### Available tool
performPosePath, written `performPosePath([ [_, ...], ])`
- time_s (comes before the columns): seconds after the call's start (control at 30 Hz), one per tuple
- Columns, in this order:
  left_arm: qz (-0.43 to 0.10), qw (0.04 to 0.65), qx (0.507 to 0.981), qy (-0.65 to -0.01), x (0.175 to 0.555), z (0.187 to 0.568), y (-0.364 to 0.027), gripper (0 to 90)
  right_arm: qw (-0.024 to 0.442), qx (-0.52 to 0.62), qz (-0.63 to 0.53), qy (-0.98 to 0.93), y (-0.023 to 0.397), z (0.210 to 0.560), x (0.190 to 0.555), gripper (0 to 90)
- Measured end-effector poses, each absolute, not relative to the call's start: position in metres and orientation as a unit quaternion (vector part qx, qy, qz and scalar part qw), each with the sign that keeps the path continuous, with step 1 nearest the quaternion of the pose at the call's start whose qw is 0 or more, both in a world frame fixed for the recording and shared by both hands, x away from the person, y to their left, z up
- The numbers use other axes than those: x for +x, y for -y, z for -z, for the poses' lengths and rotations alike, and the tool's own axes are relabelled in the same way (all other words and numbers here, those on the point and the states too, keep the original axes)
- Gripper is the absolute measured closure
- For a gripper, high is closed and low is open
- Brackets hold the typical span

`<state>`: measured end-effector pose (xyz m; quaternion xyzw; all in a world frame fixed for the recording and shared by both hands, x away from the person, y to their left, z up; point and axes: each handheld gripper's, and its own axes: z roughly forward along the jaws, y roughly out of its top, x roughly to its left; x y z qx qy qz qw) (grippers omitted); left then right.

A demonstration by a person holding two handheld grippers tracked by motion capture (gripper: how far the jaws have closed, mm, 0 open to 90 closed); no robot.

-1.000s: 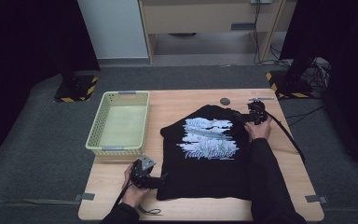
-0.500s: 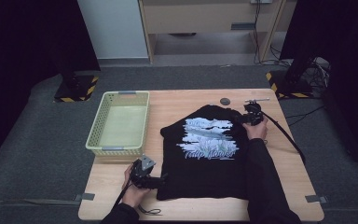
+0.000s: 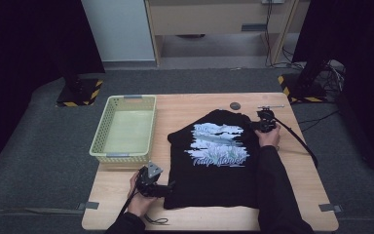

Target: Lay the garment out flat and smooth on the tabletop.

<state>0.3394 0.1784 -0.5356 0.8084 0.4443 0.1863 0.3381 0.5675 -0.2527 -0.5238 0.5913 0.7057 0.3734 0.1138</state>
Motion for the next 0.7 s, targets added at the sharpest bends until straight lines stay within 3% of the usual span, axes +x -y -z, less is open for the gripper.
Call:
performPosePath([
  [0.4,-0.187,0.338,0.808,-0.445,0.339,0.536,-0.178,5.8,0.137,0.543,-0.426,-0.710,0.248,0.487,0.554,79.2],
  [0.7,-0.189,0.337,0.808,-0.444,0.339,0.536,-0.178,5.8,0.149,0.475,-0.445,-0.744,0.215,0.459,0.532,78.7],
])
